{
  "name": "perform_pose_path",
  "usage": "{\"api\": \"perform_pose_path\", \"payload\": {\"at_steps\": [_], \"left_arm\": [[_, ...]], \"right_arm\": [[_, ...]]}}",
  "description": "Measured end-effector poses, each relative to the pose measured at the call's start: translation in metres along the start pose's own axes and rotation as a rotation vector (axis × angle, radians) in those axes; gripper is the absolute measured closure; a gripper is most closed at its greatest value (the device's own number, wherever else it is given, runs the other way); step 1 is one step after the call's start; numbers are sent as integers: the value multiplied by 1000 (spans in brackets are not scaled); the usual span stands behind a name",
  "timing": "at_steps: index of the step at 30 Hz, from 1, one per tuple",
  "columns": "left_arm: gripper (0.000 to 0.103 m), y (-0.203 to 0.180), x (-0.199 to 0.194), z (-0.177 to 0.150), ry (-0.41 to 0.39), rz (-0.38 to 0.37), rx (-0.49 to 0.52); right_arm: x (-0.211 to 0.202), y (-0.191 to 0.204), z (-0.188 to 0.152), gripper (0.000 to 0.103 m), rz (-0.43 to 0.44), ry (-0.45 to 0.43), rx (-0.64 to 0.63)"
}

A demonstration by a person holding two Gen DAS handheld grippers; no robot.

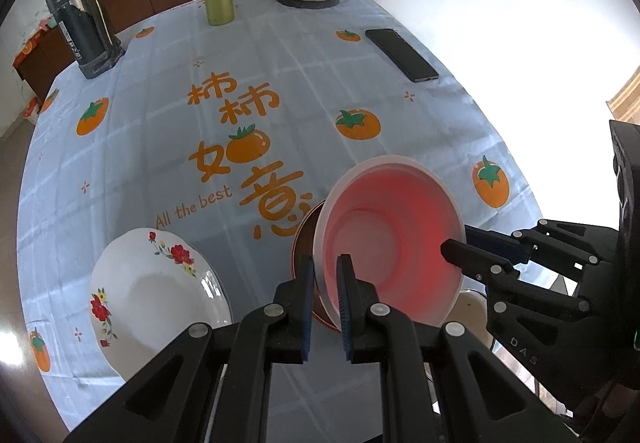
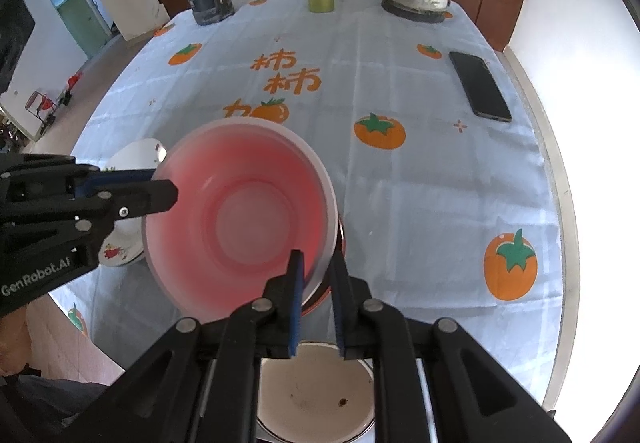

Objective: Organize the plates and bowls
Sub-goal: 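Lower the pink bowl with both grippers into the steel bowl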

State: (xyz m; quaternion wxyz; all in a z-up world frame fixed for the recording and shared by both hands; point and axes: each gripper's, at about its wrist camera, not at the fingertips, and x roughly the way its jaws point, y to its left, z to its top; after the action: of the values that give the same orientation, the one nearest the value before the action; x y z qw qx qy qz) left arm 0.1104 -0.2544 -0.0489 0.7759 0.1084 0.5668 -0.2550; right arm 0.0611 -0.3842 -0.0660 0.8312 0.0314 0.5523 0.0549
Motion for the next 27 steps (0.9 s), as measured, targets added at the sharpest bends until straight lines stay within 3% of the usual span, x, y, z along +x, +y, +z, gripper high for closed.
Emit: {"api": "perform_pose_path", "payload": {"at_steps": [27], "left_arm": [[91,3,28,-11,66,11,-14]], "right_arm": [[26,-3,-4,89,19,72,-8]]}}
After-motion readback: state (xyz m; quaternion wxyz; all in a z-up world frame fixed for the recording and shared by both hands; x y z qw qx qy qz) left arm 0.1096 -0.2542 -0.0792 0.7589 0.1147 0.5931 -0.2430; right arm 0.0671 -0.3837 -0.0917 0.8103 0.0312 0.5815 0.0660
